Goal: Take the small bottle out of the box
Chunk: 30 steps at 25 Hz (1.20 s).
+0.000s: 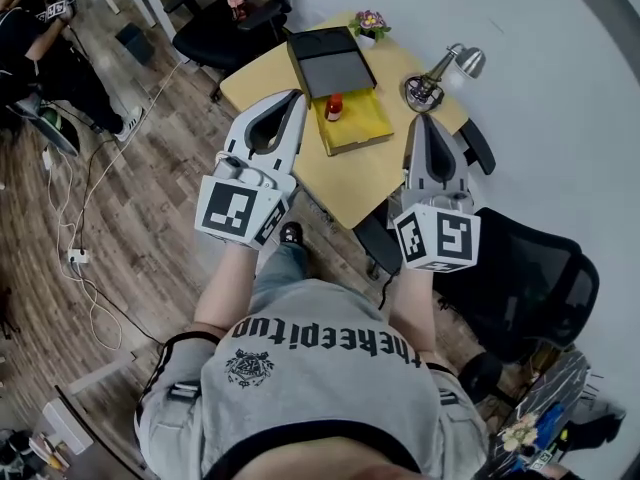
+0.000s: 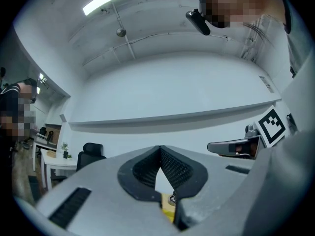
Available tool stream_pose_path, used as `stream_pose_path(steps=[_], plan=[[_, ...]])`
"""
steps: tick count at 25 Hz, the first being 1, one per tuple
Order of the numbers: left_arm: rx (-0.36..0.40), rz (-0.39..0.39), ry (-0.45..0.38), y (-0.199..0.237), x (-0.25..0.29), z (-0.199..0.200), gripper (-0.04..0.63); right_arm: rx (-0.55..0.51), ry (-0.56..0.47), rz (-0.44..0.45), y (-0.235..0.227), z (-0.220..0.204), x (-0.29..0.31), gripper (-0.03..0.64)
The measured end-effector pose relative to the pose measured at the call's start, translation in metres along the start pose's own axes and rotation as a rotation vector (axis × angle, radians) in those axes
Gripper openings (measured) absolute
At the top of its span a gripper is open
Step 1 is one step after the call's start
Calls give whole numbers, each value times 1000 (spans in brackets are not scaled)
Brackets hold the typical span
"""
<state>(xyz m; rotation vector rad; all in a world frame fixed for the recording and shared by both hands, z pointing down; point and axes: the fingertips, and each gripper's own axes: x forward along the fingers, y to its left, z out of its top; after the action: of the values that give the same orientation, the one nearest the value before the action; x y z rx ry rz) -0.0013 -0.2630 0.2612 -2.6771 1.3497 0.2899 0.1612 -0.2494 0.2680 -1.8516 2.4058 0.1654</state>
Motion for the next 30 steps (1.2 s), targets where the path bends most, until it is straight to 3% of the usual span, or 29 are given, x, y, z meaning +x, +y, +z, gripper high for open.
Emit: stream_pose_path(steps=[14, 30], plan=[[-18, -67, 14, 63, 77, -23, 3, -13, 10, -54, -14, -14, 91, 2], [-66, -152, 98, 109, 127, -81, 3, 34, 117, -135, -21, -74, 149, 2]])
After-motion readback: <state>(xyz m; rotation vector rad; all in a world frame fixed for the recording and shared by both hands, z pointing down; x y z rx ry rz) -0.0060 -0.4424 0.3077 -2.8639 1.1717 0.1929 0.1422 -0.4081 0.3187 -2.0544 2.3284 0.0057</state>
